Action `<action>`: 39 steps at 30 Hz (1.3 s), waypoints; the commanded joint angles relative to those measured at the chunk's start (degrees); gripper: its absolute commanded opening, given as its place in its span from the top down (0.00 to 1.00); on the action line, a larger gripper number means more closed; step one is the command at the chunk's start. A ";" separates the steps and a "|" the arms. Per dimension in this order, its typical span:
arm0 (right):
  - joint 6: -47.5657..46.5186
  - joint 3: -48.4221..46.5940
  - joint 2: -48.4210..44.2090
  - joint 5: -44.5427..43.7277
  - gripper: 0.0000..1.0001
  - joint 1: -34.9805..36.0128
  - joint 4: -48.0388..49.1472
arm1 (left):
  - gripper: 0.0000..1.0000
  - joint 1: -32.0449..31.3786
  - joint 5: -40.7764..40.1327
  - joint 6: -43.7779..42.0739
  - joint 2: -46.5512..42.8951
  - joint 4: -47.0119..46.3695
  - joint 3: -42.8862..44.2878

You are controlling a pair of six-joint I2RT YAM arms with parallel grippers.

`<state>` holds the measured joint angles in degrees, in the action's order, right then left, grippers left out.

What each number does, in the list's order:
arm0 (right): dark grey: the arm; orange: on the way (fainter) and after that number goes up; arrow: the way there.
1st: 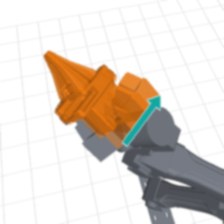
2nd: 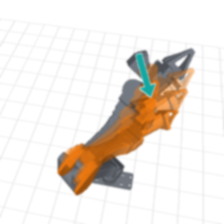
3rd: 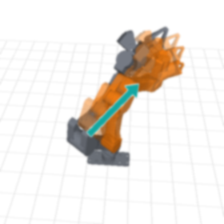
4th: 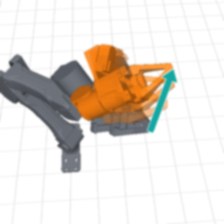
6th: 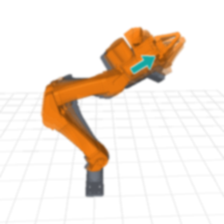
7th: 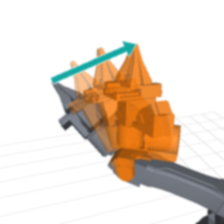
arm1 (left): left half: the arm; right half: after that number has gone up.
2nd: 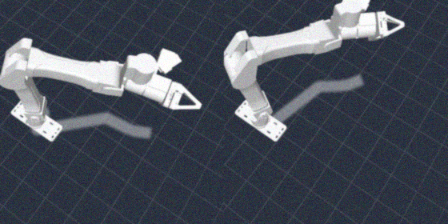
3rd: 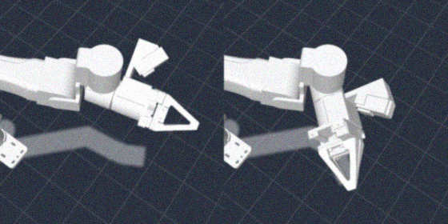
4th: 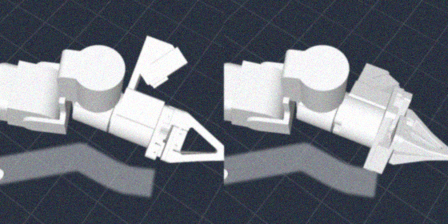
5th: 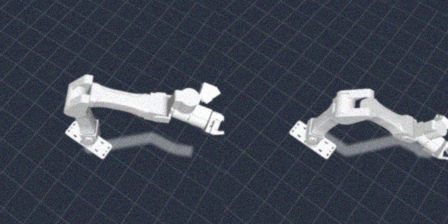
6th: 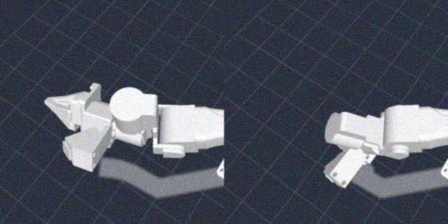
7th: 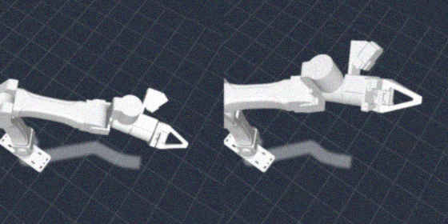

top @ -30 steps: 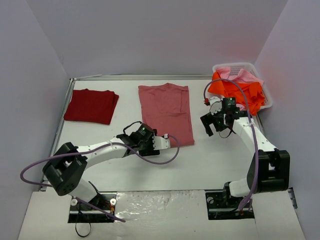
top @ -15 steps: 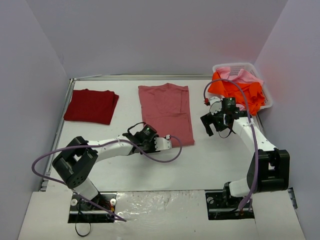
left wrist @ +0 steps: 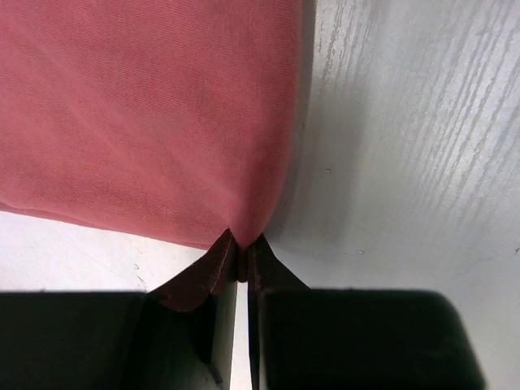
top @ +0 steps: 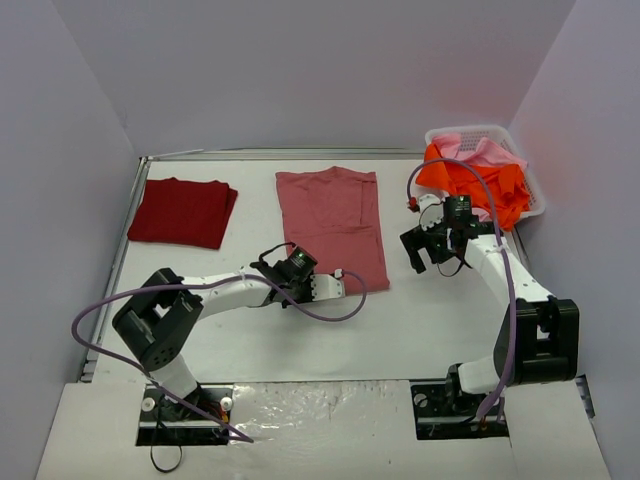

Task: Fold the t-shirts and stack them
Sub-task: Grab one side of the 2/3 rectangular tshirt with both arms

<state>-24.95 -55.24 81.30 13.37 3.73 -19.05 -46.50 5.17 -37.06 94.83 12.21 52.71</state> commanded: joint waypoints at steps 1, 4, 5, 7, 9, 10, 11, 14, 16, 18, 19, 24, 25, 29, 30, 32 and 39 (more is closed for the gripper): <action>0.25 -1.70 -1.49 4.37 0.00 -0.04 -0.81 | 0.98 0.00 2.56 1.37 0.62 4.22 2.04; -1.59 -3.38 -4.03 11.12 0.00 0.23 -1.26 | 0.98 0.97 4.49 2.51 0.36 6.41 3.45; -2.72 -3.12 -5.00 13.68 0.00 0.23 -1.25 | 0.98 1.23 5.37 2.78 0.27 6.43 3.98; -7.81 -0.76 -7.46 21.13 0.00 0.23 -0.20 | 0.98 2.02 7.65 4.18 -0.25 7.39 5.03; -15.34 1.79 -9.48 25.20 0.00 0.14 0.59 | 0.98 2.20 8.36 5.24 -0.17 8.88 6.09; -17.91 4.16 -9.93 28.18 0.00 0.23 0.68 | 0.98 2.38 8.71 5.50 0.01 9.41 7.13; -20.38 5.22 -10.45 29.42 0.00 0.14 0.42 | 0.98 2.55 9.15 6.03 0.09 10.37 7.58; -30.92 9.27 -11.16 32.68 0.00 0.40 0.33 | 0.98 3.34 11.61 7.35 0.18 11.26 8.46; -35.68 11.02 -11.07 34.78 0.00 0.75 0.41 | 0.98 3.61 12.67 7.53 0.45 12.04 8.90; -37.79 11.39 -9.94 36.37 0.00 1.54 0.42 | 0.98 4.05 13.46 7.70 0.71 12.58 9.08; -38.33 11.39 -9.58 36.90 0.00 1.89 0.50 | 0.98 4.31 13.99 7.62 0.62 12.84 9.17; -40.53 11.21 -6.51 34.80 0.17 6.64 0.68 | 0.98 6.24 15.48 7.70 1.76 13.45 9.43; -40.62 11.30 -5.89 33.41 0.19 8.56 0.85 | 0.98 6.51 15.92 7.79 2.29 13.46 9.60; -39.83 12.00 -4.66 30.85 0.30 11.65 2.96 | 0.97 7.04 17.15 8.32 2.73 13.02 9.43; -39.91 12.00 -3.79 30.93 0.30 11.83 3.05 | 0.98 7.12 17.15 8.32 2.91 13.19 9.60; -39.83 11.74 -2.82 31.11 0.32 12.27 3.05 | 0.98 7.30 17.24 8.41 3.08 13.19 9.78; -39.91 11.21 3.16 29.97 0.38 13.41 3.23 | 0.98 8.09 18.03 8.67 3.00 13.37 9.70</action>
<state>-64.23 -43.59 82.67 43.77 16.43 -15.42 -39.00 21.37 -29.30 97.84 23.79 60.45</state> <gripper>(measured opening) 0.628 0.054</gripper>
